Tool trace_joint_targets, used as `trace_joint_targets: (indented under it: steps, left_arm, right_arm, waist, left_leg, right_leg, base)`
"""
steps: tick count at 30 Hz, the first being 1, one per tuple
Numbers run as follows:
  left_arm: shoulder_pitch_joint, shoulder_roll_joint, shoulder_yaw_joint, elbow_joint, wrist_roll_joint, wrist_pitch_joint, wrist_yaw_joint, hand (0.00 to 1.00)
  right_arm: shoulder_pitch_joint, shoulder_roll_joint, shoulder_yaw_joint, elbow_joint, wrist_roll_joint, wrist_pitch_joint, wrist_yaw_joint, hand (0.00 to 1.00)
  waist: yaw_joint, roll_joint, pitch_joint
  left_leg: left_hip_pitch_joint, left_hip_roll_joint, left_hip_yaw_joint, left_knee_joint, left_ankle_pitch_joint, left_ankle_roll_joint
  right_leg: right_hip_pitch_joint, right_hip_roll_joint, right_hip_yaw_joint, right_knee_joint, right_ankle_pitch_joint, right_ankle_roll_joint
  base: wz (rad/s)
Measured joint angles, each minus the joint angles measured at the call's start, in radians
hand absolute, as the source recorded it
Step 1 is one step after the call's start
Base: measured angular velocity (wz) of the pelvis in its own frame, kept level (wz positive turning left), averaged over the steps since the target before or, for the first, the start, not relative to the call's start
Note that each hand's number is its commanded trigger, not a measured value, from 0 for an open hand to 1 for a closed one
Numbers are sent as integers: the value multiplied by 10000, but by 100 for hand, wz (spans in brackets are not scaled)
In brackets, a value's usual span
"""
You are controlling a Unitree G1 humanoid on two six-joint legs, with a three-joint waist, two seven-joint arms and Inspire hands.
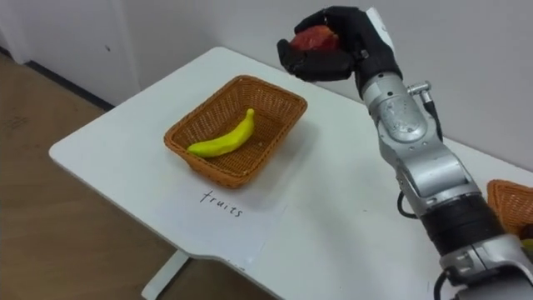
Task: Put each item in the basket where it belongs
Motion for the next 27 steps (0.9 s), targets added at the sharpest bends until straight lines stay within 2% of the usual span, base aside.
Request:
trace_joint_targets:
  steps: [2, 5, 6, 11, 19, 27]
  left_arm:
    - [140, -11, 22, 4, 258, 21, -88, 0]
    - [232, -16, 78, 3, 366, 22, -116, 0]
    - [250, -16, 126, 19, 367, 20, -112, 0]
    - [293, -86, 131, 155, 371, 112, -199, 0]
    - [323, -86, 127, 163, 373, 168, -336, 0]
    - [319, -106, 125, -41, 374, 176, -485, 0]
  right_arm:
    - [296, 129, 0, -530, -35, 19, 49, 100]
    - [550, 148, 1, -944, -13, 13, 125, 100]
    - [765, 148, 1, -1029, 16, 13, 127, 100]
    - [1356, 215, 15, -1080, 20, 40, 307, 100]
    - [1674, 354, 32, -1079, 23, 90, 561, 100]
    - [1691, 417, 35, -1053, -51, 95, 569, 100]
  waist:
    - [32, -28, -19]
    - [67, -7, -3]
    - [211, 5, 1]
    - [411, 57, 18]
    - [500, 67, 27]
    - [493, 243, 141]
  left_leg:
    - [36, -19, -90, -1, 0, 0]
    - [107, -30, -112, 10, 0, -1]
    - [185, -27, -113, -19, -2, -2]
    - [169, -20, -153, -11, -4, -5]
    - [176, -133, -176, 6, -8, 15]
    - [165, -185, -279, 13, -56, 84]
  right_leg:
    - [91, 7, -35, -41, -4, 6]
    - [242, 16, -110, -74, -2, 8]
    - [296, 16, -104, -74, -8, 17]
    - [266, 17, -47, -52, -17, 20]
    - [251, -69, -53, -22, -142, 90]
    - [297, -141, -247, -8, -149, 137]
  base:
    - [7]
    - [7]
    - [5]
    - [0]
    - [3]
    - [4]
